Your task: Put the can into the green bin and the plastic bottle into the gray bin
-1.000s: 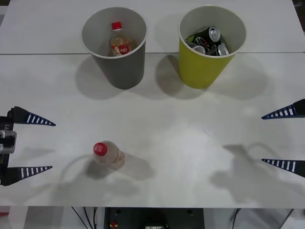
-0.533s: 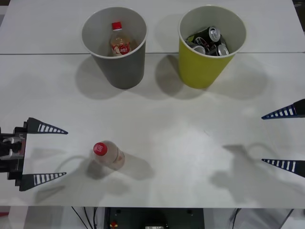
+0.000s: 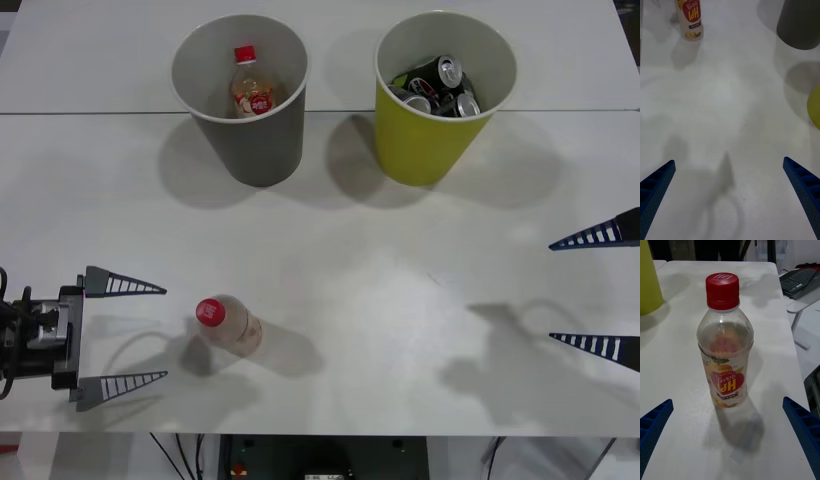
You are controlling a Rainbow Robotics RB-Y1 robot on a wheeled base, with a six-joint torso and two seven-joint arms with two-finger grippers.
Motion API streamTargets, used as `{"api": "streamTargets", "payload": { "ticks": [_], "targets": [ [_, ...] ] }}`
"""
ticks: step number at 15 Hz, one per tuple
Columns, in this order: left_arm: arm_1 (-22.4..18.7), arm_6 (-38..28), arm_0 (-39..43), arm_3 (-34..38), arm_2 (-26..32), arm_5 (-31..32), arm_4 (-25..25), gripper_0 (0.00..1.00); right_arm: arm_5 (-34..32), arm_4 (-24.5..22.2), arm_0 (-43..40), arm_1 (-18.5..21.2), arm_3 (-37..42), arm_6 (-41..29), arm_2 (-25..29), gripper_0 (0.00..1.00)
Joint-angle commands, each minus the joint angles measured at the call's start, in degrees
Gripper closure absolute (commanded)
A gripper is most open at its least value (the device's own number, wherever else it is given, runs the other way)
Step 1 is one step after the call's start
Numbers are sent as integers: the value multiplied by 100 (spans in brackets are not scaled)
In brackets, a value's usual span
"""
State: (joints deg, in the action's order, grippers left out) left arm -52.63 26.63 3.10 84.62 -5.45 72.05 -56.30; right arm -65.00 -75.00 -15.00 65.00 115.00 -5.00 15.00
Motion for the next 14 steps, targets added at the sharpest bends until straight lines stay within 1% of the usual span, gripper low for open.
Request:
{"api": "streamTargets", "payload": {
  "ticks": [1,6,14],
  "targets": [
    [359,62,-187,-446,0,248,67,0,0,0,0,0,0,0,0,0],
    [930,141,-240,-657,0,213,14,0,0,0,0,0,0,0,0,0],
    [1607,185,-337,-718,0,64,-259,0,0,0,0,0,0,0,0,0]
  ]
}}
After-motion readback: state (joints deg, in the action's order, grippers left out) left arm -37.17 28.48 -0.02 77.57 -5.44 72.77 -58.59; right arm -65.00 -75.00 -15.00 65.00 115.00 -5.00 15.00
